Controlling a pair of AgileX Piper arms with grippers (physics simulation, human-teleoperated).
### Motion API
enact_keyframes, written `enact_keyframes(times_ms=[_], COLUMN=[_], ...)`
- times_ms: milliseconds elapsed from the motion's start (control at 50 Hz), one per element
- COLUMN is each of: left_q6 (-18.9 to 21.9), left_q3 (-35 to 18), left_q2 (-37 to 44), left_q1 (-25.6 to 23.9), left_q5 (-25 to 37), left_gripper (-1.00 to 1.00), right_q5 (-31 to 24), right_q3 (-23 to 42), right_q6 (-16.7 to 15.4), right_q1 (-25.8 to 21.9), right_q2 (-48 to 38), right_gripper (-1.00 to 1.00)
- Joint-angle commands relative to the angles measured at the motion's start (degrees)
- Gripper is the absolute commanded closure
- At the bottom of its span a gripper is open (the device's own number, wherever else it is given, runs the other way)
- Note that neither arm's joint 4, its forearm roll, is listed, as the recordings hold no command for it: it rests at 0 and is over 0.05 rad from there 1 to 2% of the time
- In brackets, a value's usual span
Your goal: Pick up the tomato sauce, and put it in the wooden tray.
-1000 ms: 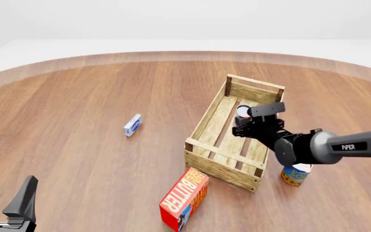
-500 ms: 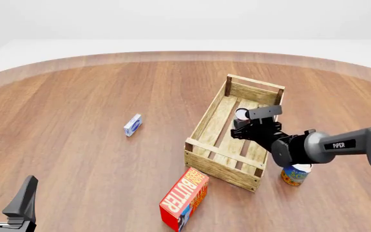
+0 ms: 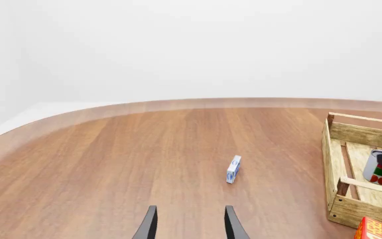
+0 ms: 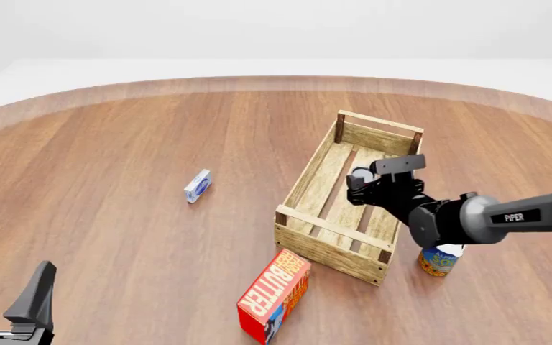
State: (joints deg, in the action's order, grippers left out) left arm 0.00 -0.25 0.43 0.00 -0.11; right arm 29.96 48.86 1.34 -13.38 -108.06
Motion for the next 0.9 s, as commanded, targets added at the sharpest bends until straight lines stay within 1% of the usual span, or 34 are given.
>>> enact_keyframes(times_ms=[20, 220, 360, 900], left_q6=[0.0, 0.0, 0.0, 0.0], left_q3=[0.0, 0.0, 0.0, 0.0], left_q2=[0.0, 0.0, 0.0, 0.0], left_q1=[0.0, 0.0, 0.0, 0.0], left_q5=[0.0, 0.0, 0.0, 0.0], left_gripper=[-1.00, -1.00, -1.00, -1.00], right_q5=[-0.8, -2.2, -2.1, -6.7], right_q3=[-0.2, -0.5, -1.5, -4.3], right_q6=[-0.2, -0.3, -0.1, -2.0], right_q1=[0.1, 0.1, -0.3, 0.1], right_q2=[1.0, 3.2, 4.3, 14.0], right_gripper=[-1.00, -1.00, -1.00, -1.00])
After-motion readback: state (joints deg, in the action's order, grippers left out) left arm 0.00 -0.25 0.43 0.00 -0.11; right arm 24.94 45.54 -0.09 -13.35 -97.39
